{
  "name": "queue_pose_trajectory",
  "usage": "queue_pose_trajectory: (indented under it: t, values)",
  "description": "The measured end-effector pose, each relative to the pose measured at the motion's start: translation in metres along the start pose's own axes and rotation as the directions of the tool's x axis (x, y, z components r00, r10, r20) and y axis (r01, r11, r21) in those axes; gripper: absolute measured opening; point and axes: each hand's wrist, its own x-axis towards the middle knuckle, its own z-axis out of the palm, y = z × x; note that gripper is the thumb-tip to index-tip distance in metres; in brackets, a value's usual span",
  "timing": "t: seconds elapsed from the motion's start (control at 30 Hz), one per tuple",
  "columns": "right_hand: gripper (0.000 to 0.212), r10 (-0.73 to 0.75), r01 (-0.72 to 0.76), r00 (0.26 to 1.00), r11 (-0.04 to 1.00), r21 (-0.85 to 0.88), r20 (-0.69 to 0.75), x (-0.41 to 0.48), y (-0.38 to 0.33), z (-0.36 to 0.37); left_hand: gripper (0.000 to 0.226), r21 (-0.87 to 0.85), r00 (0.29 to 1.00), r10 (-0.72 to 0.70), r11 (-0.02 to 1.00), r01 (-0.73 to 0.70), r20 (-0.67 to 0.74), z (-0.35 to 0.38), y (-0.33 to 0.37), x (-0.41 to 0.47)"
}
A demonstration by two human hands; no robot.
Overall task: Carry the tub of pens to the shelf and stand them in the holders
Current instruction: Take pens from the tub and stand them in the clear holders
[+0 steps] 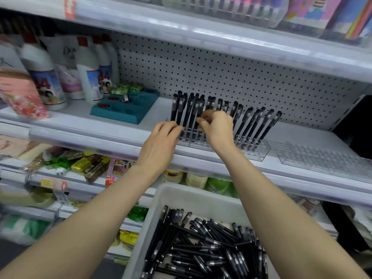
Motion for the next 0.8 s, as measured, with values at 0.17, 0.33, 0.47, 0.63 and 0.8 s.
queue_pose_trajectory:
  t: [0.17, 0.33, 0.47, 0.63, 0.8]
  values:
    - [0.023, -0.006, 0.009, 0.997, 0.999, 0.031, -0.081, -0.025, 0.006, -0.015, 0.051, -0.018, 1.0, -0.017, 1.0, 0.017, -0.011, -0.005, 0.014, -0.02]
    - [0.007, 0.029, -0.027, 0.999, 0.989, 0.144, -0.014, -0.085, 0.03, -0.025, 0.027, -0.136, 0.999, 0.032, 0.99, -0.029, 0.025, 0.007, 0.038, -0.059]
    - [0.012, 0.089, -0.106, 0.987, 0.986, 0.131, 0.131, -0.143, 0.062, -0.019, 0.024, -0.192, 0.992, 0.051, 0.981, -0.029, 0.114, 0.028, 0.055, -0.089]
    - [0.011, 0.176, -0.123, 0.914, 0.979, -0.165, 0.367, -0.181, 0.1, -0.009, 0.026, -0.201, 0.977, 0.014, 0.979, 0.03, 0.213, 0.049, 0.056, -0.108]
    - [0.03, 0.352, -0.068, 0.744, 0.885, -0.46, 0.568, -0.195, 0.122, -0.005, 0.028, -0.186, 0.967, -0.013, 0.981, 0.062, 0.254, 0.047, 0.058, -0.108]
